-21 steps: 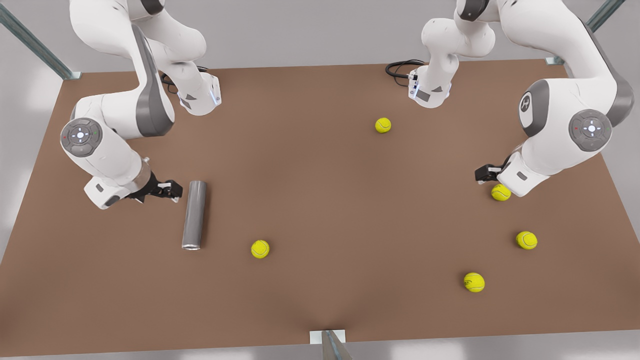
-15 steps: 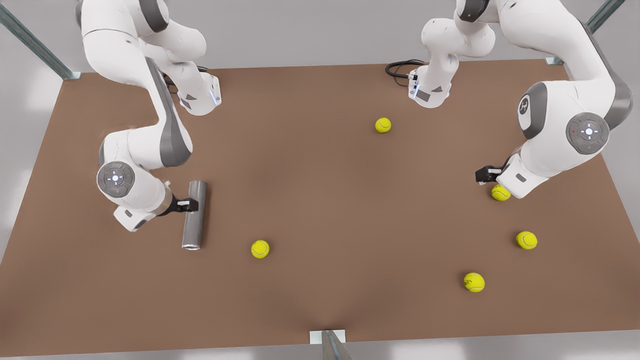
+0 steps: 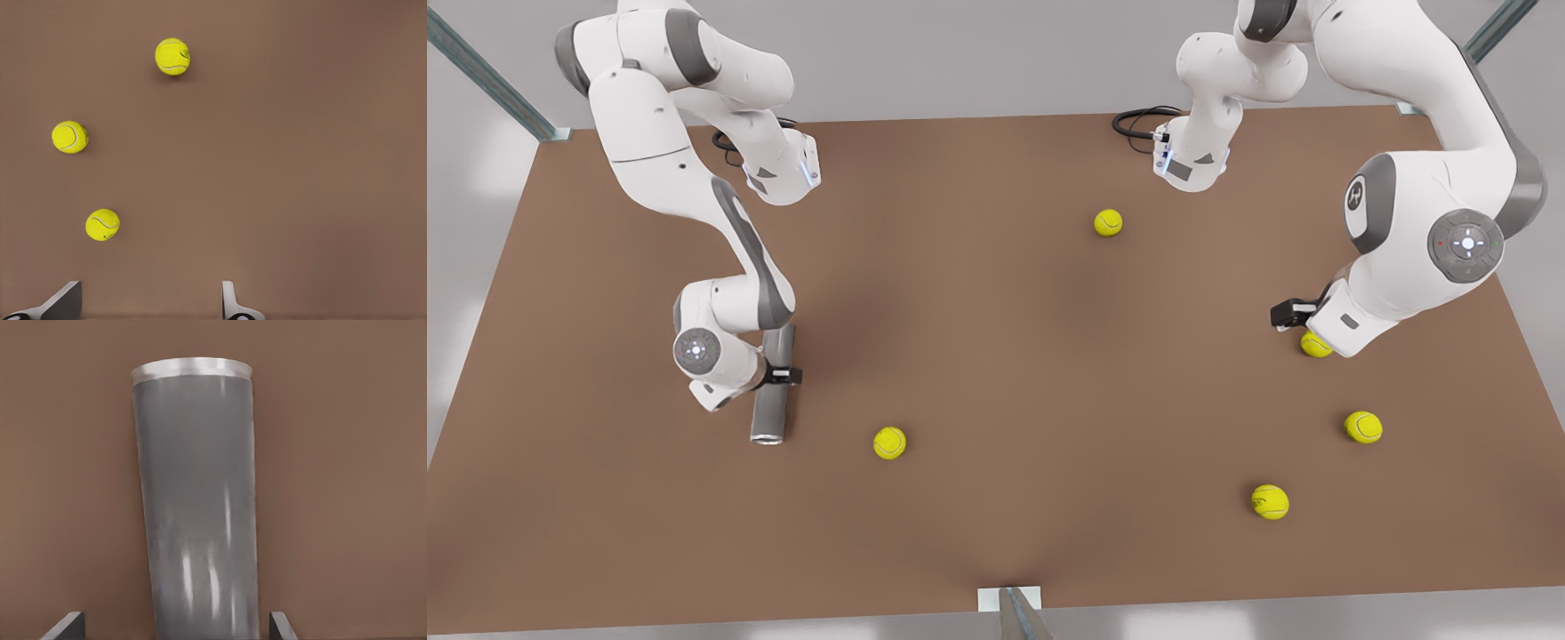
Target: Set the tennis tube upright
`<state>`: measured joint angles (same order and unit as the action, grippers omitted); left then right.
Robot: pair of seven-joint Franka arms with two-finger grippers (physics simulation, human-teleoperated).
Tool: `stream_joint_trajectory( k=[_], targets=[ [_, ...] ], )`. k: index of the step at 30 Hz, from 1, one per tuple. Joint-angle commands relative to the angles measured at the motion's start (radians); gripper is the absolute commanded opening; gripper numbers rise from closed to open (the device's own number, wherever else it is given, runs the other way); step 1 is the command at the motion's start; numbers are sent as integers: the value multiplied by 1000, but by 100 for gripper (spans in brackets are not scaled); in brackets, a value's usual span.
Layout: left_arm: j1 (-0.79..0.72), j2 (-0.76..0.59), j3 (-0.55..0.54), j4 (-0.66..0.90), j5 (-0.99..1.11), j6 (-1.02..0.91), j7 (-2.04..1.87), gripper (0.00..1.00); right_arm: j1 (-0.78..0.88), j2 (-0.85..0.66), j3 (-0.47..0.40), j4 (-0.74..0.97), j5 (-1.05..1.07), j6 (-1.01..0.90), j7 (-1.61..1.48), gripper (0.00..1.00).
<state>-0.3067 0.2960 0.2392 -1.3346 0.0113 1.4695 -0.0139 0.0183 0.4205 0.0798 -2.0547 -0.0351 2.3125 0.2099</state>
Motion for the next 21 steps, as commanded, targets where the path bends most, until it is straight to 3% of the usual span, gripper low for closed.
stream_joint_trajectory(
  k=[1,15,18,21],
  targets=[
    [0,2,0,0,1,0,0,100,-3,0,0,-1,6,1,0,100],
    [0,6,0,-3,1,-14,-5,100,-17,55,0,-55,35,51,0,100],
    [0,6,0,-6,1,-23,-5,100,-20,57,0,-53,35,48,-1,91],
    [-2,6,0,-8,1,-29,-5,100,-20,57,2,-50,35,45,-3,59]
  ],
)
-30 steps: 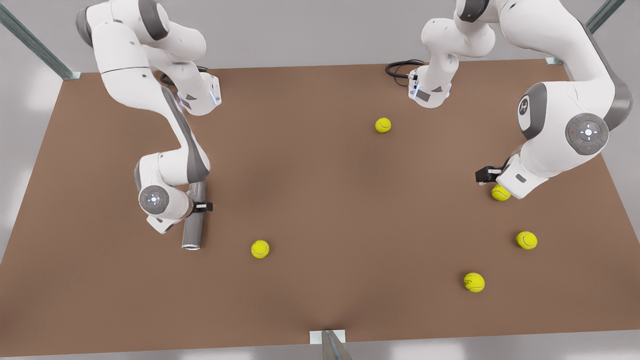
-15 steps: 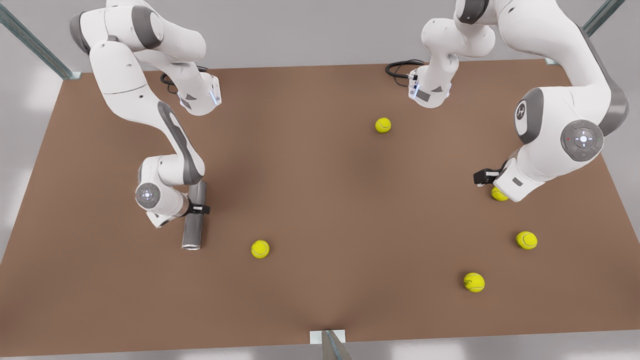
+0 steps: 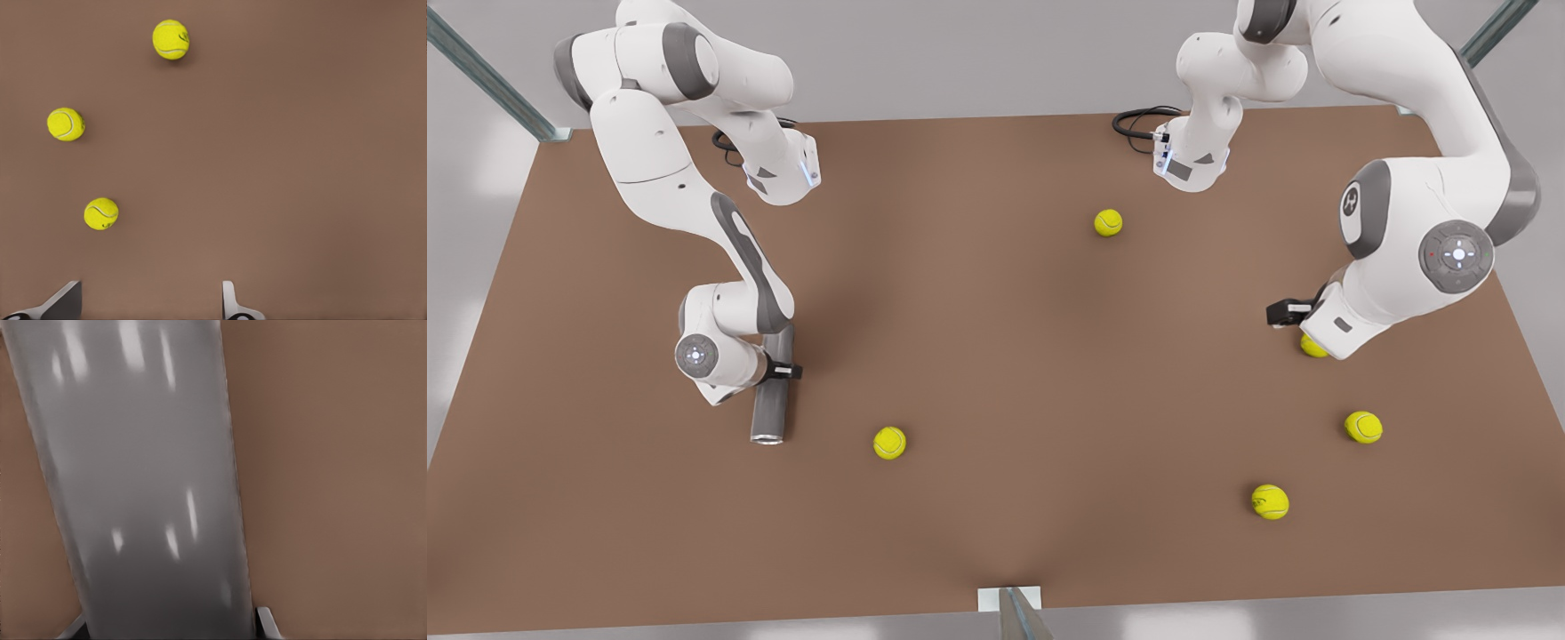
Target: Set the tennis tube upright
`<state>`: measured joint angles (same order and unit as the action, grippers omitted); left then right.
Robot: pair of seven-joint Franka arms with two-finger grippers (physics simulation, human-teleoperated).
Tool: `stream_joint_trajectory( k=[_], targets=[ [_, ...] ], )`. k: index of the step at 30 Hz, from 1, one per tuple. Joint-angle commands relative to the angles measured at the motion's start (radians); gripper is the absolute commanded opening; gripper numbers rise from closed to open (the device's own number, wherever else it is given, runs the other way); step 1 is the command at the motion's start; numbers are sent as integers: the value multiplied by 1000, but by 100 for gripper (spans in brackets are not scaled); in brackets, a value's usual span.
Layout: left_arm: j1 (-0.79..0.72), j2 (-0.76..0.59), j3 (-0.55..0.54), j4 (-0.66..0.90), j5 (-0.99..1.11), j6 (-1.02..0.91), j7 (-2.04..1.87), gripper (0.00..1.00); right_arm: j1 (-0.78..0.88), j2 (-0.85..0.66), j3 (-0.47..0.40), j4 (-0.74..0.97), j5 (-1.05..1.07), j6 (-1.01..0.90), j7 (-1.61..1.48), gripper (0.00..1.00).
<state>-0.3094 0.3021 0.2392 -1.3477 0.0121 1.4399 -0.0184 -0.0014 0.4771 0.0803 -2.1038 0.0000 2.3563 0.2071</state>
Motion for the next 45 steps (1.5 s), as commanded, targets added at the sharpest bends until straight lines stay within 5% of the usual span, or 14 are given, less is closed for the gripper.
stream_joint_trajectory(
  k=[1,2,6,10,16,45],
  targets=[
    [0,0,0,-1,0,1,0,100,0,0,0,1,0,0,0,48],
    [-1,0,0,-2,0,-1,0,100,0,0,0,1,0,-2,0,42],
    [-1,0,0,-7,0,-1,0,100,1,0,0,1,15,-3,0,41],
    [1,0,0,-7,0,-1,0,100,4,0,0,2,15,-3,0,66],
    [-1,0,0,-7,-1,-1,0,100,4,2,0,4,15,-3,2,85],
    [1,9,0,-7,-1,1,0,100,17,6,16,48,15,-71,0,69]
  ],
)
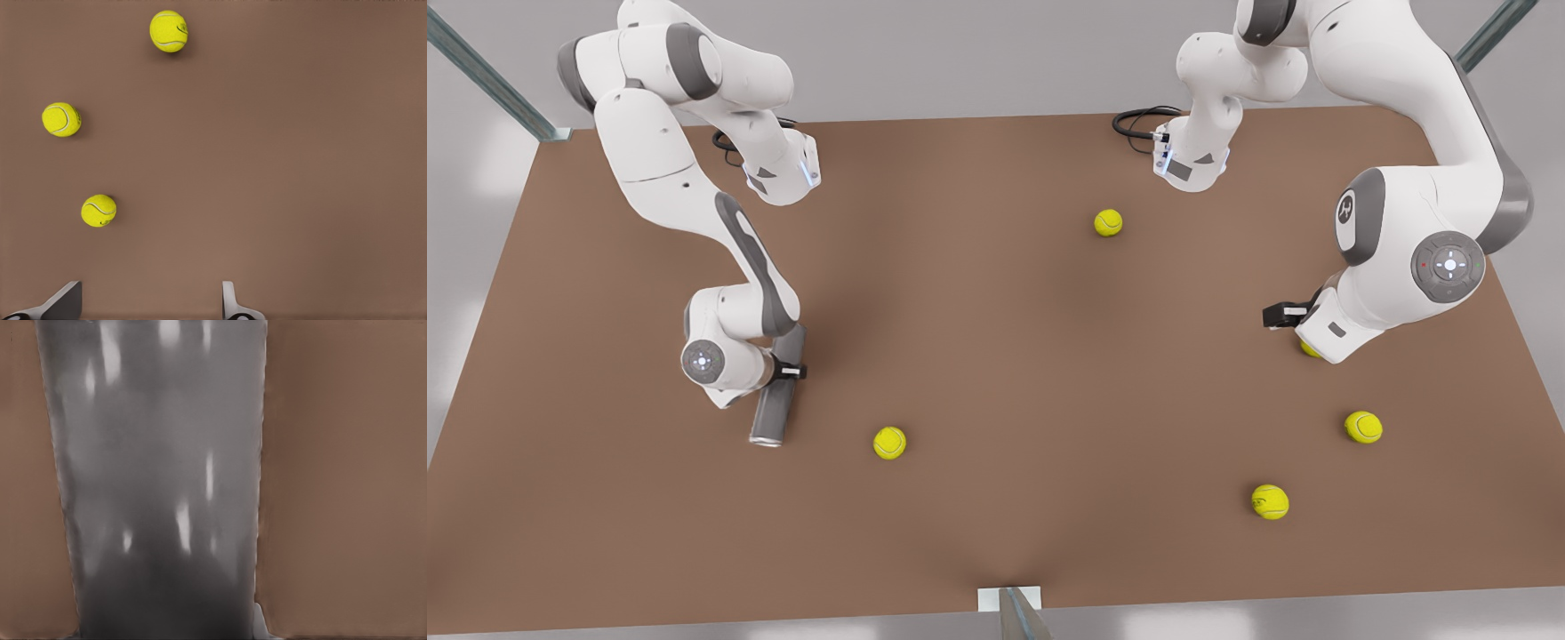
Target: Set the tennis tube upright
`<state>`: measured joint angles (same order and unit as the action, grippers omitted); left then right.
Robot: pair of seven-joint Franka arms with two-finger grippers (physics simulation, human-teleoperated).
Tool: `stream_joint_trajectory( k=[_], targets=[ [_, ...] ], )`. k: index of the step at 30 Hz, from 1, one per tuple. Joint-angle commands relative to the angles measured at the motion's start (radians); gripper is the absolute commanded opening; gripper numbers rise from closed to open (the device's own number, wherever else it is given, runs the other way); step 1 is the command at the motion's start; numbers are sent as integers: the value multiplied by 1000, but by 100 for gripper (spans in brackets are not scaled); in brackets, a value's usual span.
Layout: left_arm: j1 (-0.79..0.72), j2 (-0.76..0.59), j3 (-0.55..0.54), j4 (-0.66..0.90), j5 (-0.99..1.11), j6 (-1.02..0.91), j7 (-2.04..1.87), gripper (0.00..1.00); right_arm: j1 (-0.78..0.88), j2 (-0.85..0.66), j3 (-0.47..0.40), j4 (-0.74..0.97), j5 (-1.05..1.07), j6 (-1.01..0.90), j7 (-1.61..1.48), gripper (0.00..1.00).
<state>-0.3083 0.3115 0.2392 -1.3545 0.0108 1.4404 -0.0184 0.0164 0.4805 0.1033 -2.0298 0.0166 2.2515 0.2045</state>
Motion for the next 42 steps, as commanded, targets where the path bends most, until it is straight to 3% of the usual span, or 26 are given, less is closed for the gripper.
stream_joint_trajectory(
  k=[1,12,23,33,39,42],
  targets=[
    [0,0,0,0,0,0,0,100,-1,0,1,13,-4,-16,-2,69],
    [0,0,0,0,0,2,0,100,8,-2,65,174,-67,-89,-166,68],
    [0,1,0,0,0,0,0,100,163,4,82,270,-98,-130,-394,70],
    [0,1,0,-8,0,0,-3,100,428,12,82,350,-282,-125,-525,70],
    [0,1,0,-8,0,0,-3,100,583,15,82,398,-287,-112,-606,70],
    [0,1,0,-9,0,-2,-3,100,680,104,82,505,-300,-98,-608,71]
  ],
)
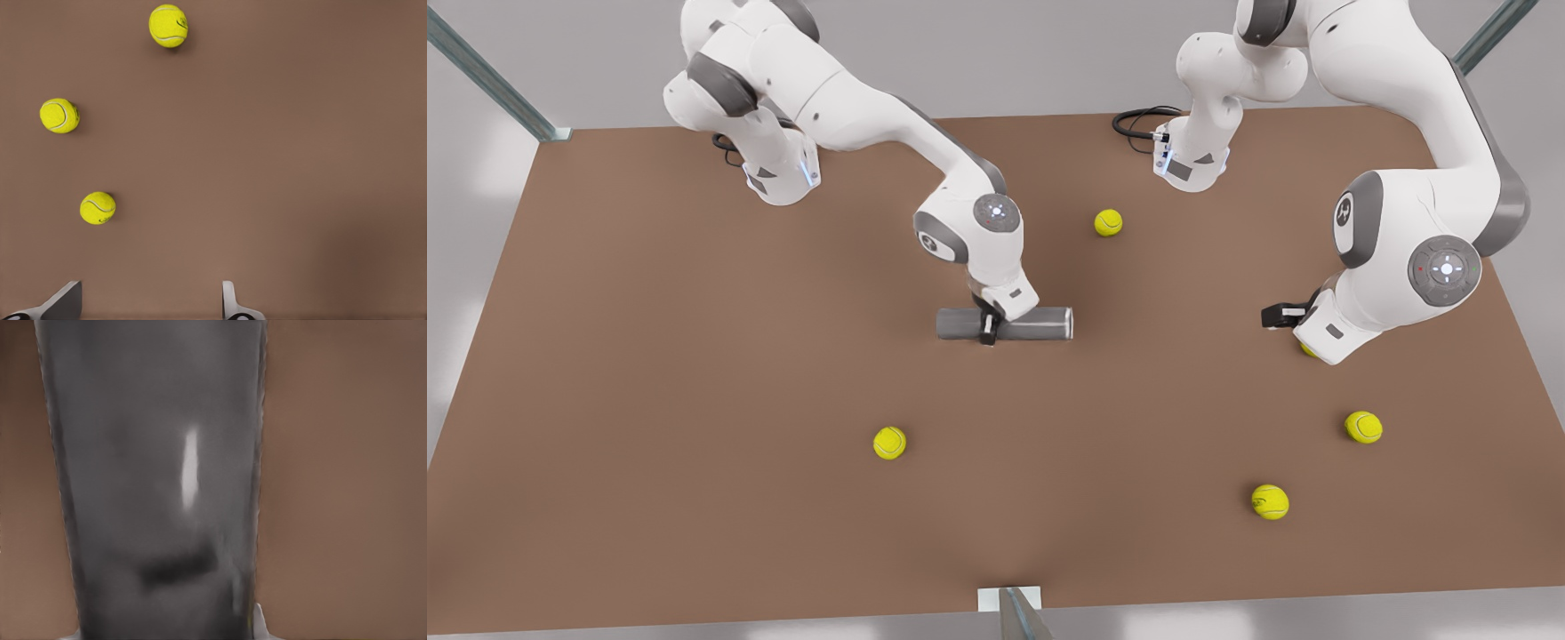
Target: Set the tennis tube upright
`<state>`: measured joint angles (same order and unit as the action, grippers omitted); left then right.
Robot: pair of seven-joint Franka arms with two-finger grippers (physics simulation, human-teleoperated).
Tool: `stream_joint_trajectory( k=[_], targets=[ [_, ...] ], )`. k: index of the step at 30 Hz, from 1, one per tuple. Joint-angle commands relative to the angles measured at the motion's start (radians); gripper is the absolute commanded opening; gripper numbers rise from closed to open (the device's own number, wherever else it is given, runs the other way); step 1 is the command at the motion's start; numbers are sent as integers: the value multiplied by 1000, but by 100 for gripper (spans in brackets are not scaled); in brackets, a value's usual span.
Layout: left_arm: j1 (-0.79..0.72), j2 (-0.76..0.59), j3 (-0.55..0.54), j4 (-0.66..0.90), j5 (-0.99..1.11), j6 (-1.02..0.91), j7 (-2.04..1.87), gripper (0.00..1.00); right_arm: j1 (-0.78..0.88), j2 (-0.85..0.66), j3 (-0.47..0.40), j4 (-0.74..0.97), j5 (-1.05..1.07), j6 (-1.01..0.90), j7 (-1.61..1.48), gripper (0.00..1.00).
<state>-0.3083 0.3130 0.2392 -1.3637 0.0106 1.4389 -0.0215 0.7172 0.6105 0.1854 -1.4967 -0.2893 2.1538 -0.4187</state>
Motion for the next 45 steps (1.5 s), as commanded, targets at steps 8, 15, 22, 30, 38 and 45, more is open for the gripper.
stream_joint_trajectory(
  k=[8,15,22,30,38,45],
  targets=[
    [-2,14,0,-6,0,5,0,100,114,296,-11,368,-5,-15,-9,72],
    [0,18,0,-6,-1,5,0,100,166,416,-54,512,-2,0,-11,100],
    [0,18,0,-6,-3,3,-2,100,96,264,-44,516,150,-244,-6,100],
    [58,-67,75,-636,-656,319,210,100,-562,-314,-63,44,131,-552,377,100],
    [61,34,-34,-822,-1110,586,540,100,-538,-324,-58,190,-10,-703,544,100],
    [124,103,-74,-801,-1127,586,745,100,-455,-291,-58,180,-82,-816,630,100]
  ],
)
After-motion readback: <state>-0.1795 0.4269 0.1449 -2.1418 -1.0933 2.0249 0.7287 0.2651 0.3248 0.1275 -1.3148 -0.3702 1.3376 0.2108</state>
